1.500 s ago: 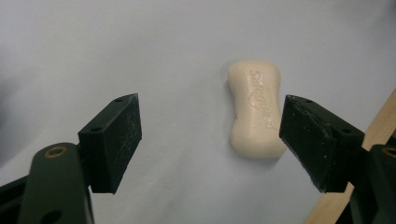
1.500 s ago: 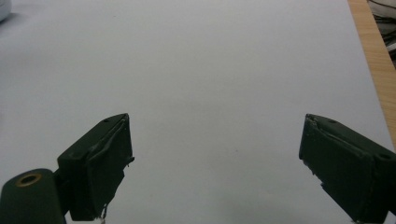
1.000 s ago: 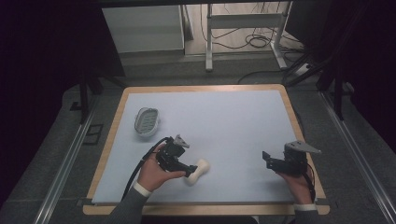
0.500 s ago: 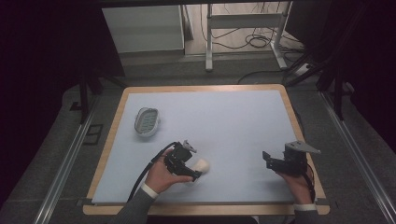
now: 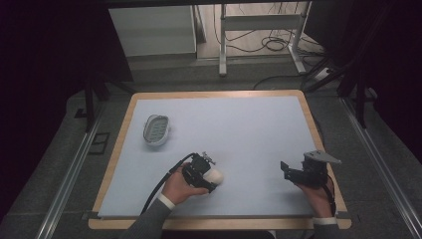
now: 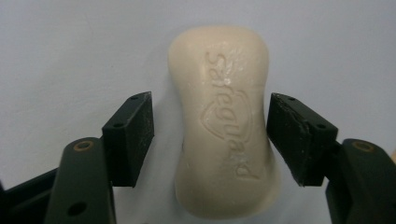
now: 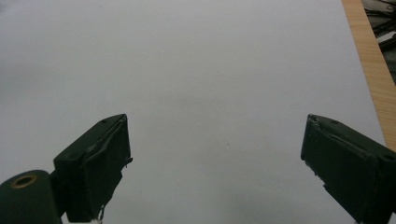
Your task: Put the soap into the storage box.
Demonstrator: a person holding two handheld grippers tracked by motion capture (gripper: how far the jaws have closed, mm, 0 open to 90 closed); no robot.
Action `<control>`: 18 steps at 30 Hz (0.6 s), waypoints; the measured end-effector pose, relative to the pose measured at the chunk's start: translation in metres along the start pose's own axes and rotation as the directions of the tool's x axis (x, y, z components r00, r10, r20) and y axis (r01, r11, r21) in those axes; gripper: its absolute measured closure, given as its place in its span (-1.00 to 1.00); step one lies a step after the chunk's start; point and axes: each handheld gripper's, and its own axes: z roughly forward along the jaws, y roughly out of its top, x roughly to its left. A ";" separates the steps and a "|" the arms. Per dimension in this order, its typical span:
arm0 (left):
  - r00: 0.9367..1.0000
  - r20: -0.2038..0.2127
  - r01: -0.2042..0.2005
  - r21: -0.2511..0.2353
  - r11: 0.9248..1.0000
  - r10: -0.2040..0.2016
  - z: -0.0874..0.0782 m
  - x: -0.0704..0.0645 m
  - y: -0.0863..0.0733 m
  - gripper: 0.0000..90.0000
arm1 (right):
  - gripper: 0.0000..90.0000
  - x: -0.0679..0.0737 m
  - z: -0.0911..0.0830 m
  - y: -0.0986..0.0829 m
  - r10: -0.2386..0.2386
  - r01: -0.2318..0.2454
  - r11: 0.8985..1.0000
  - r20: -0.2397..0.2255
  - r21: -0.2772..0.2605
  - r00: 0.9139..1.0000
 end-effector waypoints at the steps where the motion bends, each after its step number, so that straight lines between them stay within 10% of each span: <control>1: 1.000 0.001 0.000 0.003 1.000 0.000 0.001 0.000 0.000 -0.24 | -0.82 0.000 0.000 0.000 0.000 0.000 1.000 0.001 0.000 1.000; 18: 0.998 -0.034 -0.044 0.025 0.999 0.045 0.002 -0.010 0.001 0.10 | -0.82 0.000 0.000 0.000 0.000 0.000 1.000 0.008 -0.003 1.000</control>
